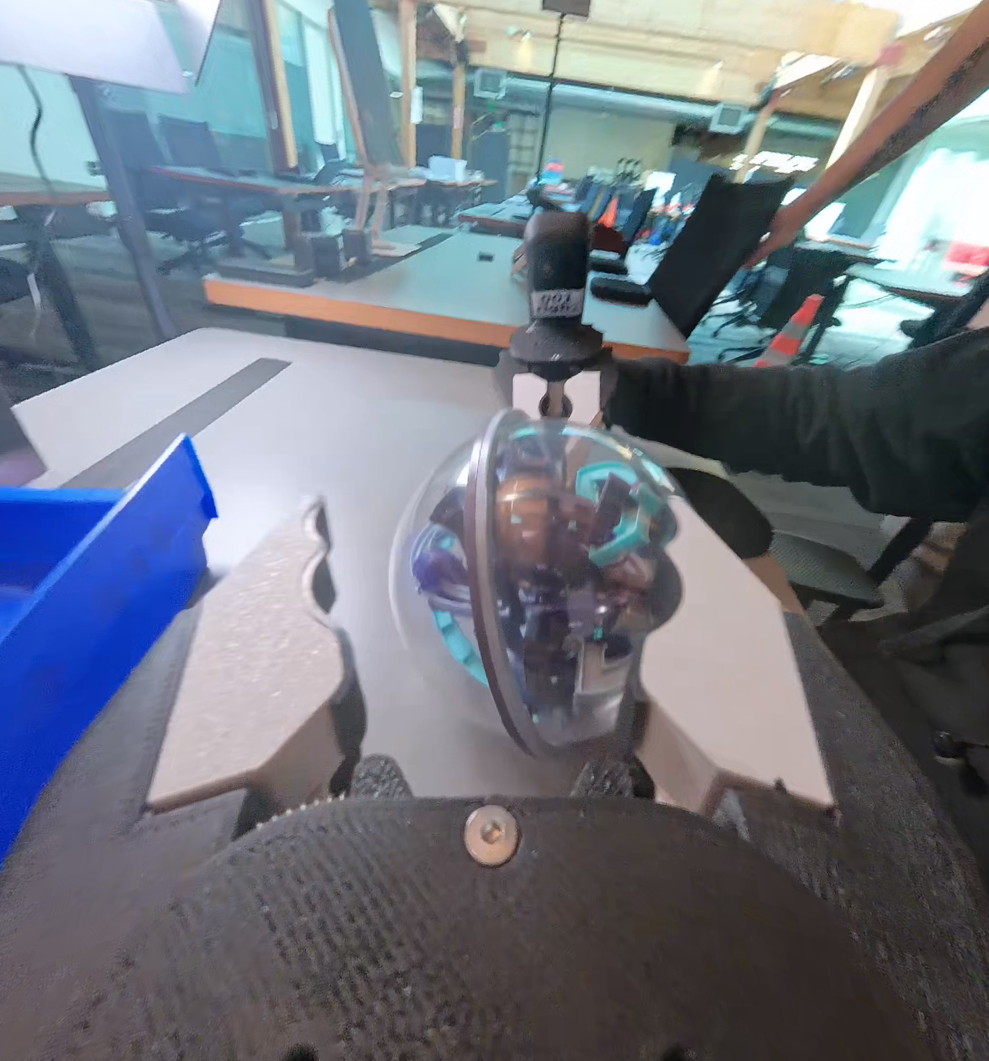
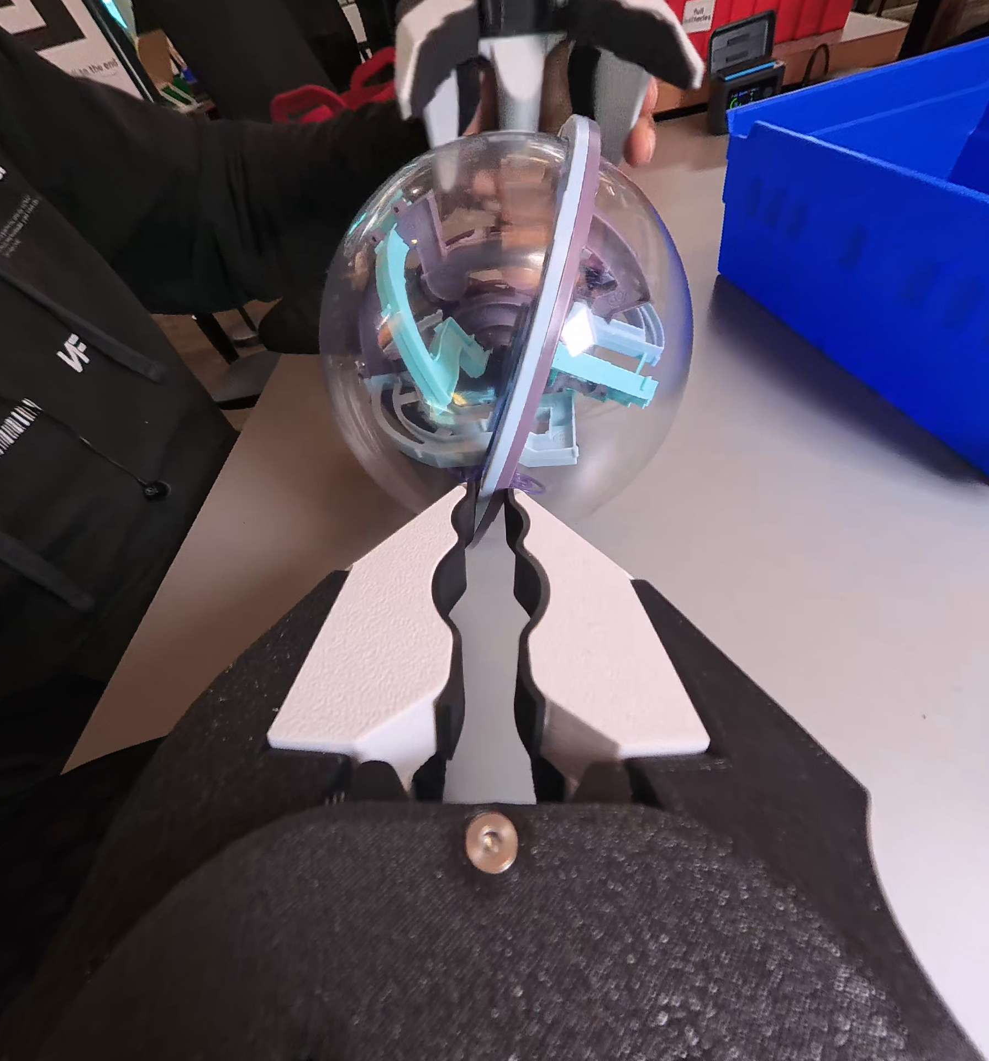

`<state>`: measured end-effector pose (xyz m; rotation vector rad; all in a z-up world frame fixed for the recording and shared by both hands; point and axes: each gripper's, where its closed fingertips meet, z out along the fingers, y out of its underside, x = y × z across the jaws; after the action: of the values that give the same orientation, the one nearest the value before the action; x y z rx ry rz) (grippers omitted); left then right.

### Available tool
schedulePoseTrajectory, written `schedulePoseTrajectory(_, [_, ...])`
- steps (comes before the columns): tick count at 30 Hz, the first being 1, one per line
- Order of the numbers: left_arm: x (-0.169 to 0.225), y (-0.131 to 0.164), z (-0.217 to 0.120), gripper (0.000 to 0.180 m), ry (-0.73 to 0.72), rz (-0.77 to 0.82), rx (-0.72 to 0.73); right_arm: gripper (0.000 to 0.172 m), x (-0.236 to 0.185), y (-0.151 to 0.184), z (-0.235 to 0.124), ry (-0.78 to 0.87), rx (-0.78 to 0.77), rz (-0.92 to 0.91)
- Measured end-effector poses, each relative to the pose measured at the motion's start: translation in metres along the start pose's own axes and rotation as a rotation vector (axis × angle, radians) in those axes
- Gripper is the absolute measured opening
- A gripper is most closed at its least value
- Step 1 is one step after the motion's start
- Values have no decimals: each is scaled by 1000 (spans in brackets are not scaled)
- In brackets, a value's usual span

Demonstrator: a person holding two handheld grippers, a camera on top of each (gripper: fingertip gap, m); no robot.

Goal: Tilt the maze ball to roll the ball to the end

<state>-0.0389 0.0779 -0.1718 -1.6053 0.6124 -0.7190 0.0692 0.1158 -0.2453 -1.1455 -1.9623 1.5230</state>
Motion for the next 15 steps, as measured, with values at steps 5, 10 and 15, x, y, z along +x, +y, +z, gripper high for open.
schedulePoseTrajectory(5, [13, 50, 10, 146, -69, 32, -132, 7, 0, 3, 1, 5, 27, 18])
schedulePoseTrajectory(10, [27, 55, 20, 133, 21, 21, -151, 7, 3, 8, 4, 18, 37, 41])
schedulePoseTrajectory(15, [27, 52, 19, 132, 60, 32, -198, 7, -1, 16, 10, 25, 16, 43])
